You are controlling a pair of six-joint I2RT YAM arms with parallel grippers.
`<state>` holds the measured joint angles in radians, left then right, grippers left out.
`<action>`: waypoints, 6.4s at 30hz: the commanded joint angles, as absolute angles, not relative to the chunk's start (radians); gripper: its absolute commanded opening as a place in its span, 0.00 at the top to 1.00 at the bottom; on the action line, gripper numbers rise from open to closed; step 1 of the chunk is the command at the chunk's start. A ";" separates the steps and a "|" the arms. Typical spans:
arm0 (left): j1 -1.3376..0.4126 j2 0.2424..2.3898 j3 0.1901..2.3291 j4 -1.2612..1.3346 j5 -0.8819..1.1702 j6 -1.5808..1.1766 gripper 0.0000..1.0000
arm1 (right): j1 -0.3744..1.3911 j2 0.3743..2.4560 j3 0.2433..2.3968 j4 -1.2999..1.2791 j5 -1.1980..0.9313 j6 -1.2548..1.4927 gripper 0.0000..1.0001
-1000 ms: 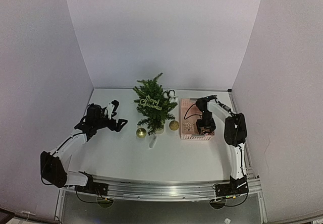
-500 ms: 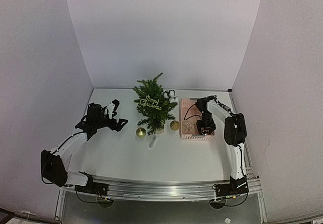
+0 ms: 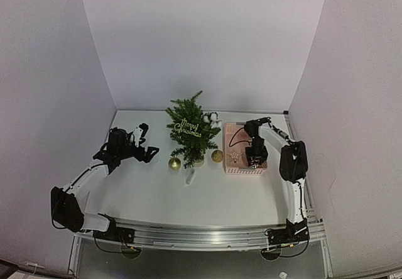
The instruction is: Decorate the small christmas tree
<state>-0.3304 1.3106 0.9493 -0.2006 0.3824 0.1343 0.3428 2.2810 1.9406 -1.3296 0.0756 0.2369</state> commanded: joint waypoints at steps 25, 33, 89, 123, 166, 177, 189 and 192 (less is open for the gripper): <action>-0.321 1.256 1.125 -0.211 0.600 0.321 0.06 | 0.489 1.549 1.957 -1.127 -0.474 0.077 0.58; -0.323 1.214 1.207 -0.277 0.769 0.497 0.15 | 0.631 1.589 2.020 -1.122 -0.433 0.103 0.59; -0.538 1.443 1.411 -0.017 1.102 0.522 0.77 | 0.855 1.808 2.044 -0.525 -0.478 0.141 0.69; -0.582 1.441 1.435 -0.308 0.909 0.360 1.00 | 0.879 1.650 1.706 -0.526 -0.373 0.267 0.42; -0.655 1.499 1.630 -0.609 0.761 0.439 1.00 | 0.902 1.692 1.696 -0.264 -0.341 0.111 0.63; -0.655 1.498 1.622 -0.596 0.773 0.438 1.00 | 0.900 1.747 1.726 -0.262 -0.326 0.099 0.67; -0.655 1.496 1.617 -0.598 0.772 0.443 1.00 | 0.898 1.749 1.723 -0.243 -0.327 0.100 0.79; -0.655 1.494 1.614 -0.598 0.771 0.444 1.00 | 0.899 1.747 1.723 -0.238 -0.327 0.100 0.78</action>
<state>-0.6521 1.4948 1.5784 -0.6026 0.7635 0.4450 0.8978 1.7477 1.6886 -0.2788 -0.3142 0.1046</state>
